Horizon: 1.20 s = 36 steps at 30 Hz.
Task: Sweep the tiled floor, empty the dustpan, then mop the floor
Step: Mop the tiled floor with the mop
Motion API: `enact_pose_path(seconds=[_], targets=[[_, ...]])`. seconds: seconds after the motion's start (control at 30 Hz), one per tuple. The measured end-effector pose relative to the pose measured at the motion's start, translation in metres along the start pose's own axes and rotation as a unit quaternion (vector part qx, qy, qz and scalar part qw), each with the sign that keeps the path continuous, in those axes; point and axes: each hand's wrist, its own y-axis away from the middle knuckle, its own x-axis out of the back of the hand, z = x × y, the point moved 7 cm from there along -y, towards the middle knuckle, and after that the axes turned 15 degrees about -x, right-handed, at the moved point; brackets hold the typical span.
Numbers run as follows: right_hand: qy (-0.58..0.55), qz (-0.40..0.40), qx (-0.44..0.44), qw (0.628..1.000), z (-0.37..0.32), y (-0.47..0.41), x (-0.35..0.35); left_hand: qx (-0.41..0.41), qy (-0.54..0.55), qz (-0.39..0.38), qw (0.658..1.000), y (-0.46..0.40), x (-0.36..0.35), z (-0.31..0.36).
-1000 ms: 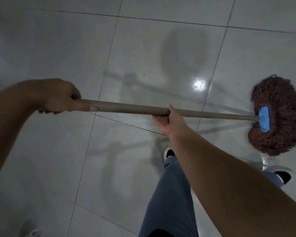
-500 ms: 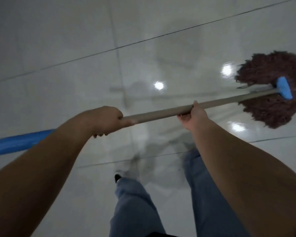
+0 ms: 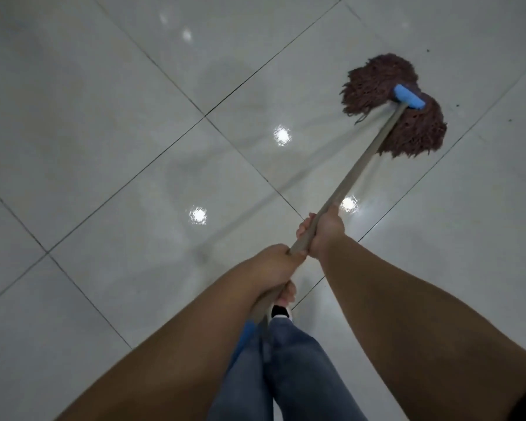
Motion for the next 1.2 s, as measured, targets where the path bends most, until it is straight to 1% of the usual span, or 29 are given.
enact_pose_path(seconds=[0.07,0.1,0.23,0.37,0.47,0.6,0.67,0.73,0.8,0.9,0.97,1.07,1.13,1.2], targets=[[0.001,0.006,-0.008,1.000,0.001,0.004,-0.003,0.022,-0.022,-0.027,0.999,0.009,0.004,0.007],[-0.002,0.006,-0.012,1.000,0.002,0.008,-0.007,0.018,-0.043,-0.028,0.999,0.012,0.008,0.011],[-0.017,0.000,-0.035,0.999,-0.006,0.015,-0.036,-0.014,-0.136,0.001,0.991,0.006,0.035,0.032],[-0.019,-0.010,-0.053,0.998,-0.025,0.014,-0.059,0.020,-0.165,-0.003,0.986,-0.010,0.053,0.052],[-0.024,-0.017,-0.050,0.998,-0.060,0.011,-0.062,0.045,-0.175,-0.002,0.984,-0.030,0.046,0.078],[-0.036,-0.032,-0.036,0.998,-0.149,0.004,-0.061,0.040,-0.200,0.006,0.979,-0.088,0.023,0.139],[-0.037,-0.035,-0.032,0.998,-0.207,0.001,-0.056,0.030,-0.179,0.005,0.983,-0.126,0.002,0.180],[-0.036,-0.047,-0.020,0.998,-0.277,-0.003,-0.050,0.014,-0.156,-0.005,0.988,-0.171,-0.025,0.225],[-0.043,-0.047,0.001,0.998,-0.350,-0.006,-0.037,-0.002,-0.156,0.002,0.988,-0.218,-0.054,0.278],[-0.032,-0.055,0.037,0.997,-0.454,-0.003,-0.024,0.005,-0.133,0.011,0.991,-0.281,-0.095,0.356],[-0.035,-0.053,0.068,0.996,-0.511,0.000,-0.018,-0.007,-0.110,0.020,0.994,-0.311,-0.115,0.400],[-0.007,-0.042,0.079,0.996,-0.554,0.002,-0.009,0.001,-0.070,0.013,0.997,-0.330,-0.135,0.430],[0.005,-0.041,0.064,0.997,-0.554,-0.005,-0.004,0.020,-0.072,0.006,0.997,-0.329,-0.139,0.425],[0.012,-0.055,0.041,0.998,-0.535,-0.011,-0.002,0.035,-0.080,0.008,0.996,-0.319,-0.138,0.406]])
